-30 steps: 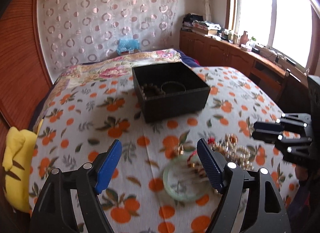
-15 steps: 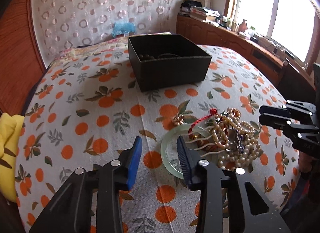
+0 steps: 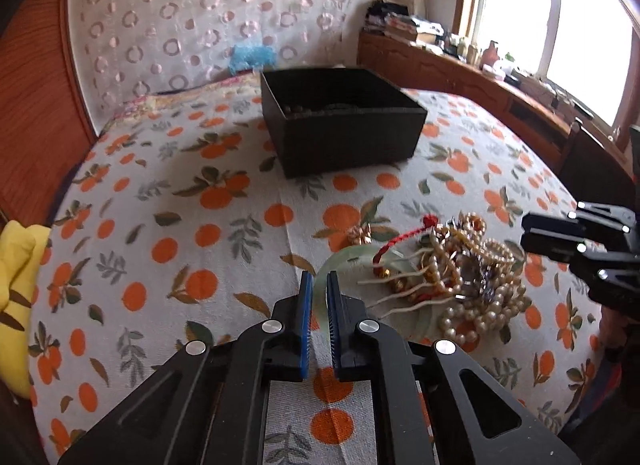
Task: Organize jewelry
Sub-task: 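Grasp the green jade bangle with the left tool while the right moves to the red bracelet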
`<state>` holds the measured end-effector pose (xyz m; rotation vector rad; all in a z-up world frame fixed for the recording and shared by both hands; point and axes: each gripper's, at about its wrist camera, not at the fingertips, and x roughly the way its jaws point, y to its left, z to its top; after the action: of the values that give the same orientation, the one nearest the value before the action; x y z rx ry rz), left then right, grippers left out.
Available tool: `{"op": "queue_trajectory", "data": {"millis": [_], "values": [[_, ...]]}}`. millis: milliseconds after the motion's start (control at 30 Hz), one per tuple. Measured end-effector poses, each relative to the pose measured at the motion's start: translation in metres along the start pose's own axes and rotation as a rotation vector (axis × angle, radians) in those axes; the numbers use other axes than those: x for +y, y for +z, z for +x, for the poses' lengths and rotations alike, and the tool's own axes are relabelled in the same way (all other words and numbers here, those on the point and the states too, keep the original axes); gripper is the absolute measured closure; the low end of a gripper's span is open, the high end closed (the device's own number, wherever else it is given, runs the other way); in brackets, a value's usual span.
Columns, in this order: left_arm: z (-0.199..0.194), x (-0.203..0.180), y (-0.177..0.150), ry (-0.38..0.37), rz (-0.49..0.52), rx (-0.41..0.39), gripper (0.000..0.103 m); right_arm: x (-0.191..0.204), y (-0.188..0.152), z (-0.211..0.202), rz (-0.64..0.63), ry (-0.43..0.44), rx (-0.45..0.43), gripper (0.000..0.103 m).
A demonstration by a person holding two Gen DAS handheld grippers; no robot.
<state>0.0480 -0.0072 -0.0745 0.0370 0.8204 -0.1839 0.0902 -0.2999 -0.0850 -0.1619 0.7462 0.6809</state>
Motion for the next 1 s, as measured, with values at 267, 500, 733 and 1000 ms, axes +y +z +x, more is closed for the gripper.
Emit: {"op": "queue_trajectory", "data": {"millis": [267, 500, 733, 1000], "values": [[-0.03, 0.007, 0.011, 0.072, 0.005, -0.103, 0.096, -0.001, 0.0, 0.0, 0.001, 0.001, 0.001, 0.08], [-0.056, 0.016, 0.02, 0.096, -0.006, -0.17, 0.096, 0.002, 0.003, 0.002, -0.002, 0.005, -0.001, 0.08], [-0.063, 0.027, 0.021, 0.115, -0.021, -0.188, 0.096, 0.013, 0.018, 0.001, -0.031, 0.018, -0.026, 0.08], [-0.063, 0.037, 0.012, 0.117, -0.045, -0.181, 0.096, 0.027, 0.024, 0.008, -0.054, 0.037, -0.017, 0.08]]}}
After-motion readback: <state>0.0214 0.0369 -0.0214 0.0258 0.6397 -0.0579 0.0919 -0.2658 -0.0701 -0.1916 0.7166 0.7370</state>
